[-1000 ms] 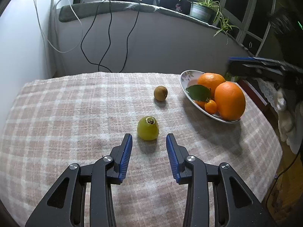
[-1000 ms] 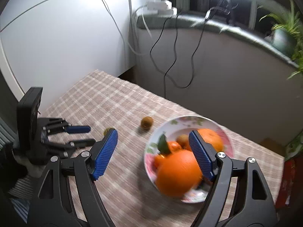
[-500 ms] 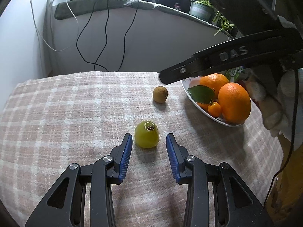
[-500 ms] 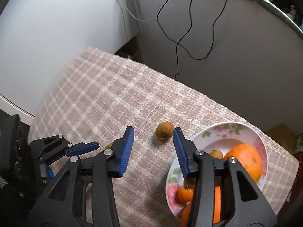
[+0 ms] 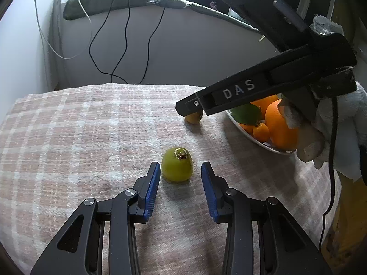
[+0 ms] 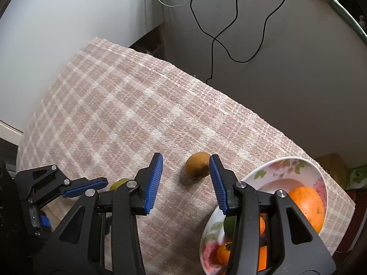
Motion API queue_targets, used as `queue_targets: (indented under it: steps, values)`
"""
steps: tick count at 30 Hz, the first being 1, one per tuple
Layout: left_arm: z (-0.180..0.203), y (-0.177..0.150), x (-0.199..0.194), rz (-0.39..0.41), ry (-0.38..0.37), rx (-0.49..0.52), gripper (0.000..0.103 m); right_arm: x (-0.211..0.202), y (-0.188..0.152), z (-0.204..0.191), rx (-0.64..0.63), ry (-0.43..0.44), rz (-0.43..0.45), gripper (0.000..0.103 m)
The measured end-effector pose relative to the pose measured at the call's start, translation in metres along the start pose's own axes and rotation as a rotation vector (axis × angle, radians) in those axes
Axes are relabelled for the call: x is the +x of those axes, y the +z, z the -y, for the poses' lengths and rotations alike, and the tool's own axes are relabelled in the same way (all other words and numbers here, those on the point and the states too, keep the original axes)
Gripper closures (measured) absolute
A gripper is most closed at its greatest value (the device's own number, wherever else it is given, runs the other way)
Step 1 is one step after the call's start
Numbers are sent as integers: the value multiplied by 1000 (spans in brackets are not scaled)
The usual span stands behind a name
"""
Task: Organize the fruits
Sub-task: 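Close the right gripper on the brown kiwi while the left gripper grasps the green fruit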
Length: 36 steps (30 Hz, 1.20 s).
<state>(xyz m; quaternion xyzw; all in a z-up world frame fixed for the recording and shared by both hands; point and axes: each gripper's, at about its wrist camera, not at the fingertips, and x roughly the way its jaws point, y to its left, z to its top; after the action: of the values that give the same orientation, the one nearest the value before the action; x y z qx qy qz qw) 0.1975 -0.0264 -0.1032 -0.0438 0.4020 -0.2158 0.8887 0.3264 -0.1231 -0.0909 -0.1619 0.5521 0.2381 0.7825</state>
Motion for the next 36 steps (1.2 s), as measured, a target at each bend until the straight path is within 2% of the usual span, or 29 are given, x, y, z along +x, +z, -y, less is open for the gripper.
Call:
queue_targets:
  steps: [8,20,29,36]
  values:
    - [-1,5,6,-9,-8,-6,67,12,6,0,-10,-11,-26,59]
    - [2,15,22,-23,9,2,67,22,5,-4,-46,-78,-57,59]
    - [8,20,26,-31,18,7,67,25,4,2,-55,-109,-75,71]
    - [8,18,27,-32,17,7,69,24,3,6,-54,-110,-74,72]
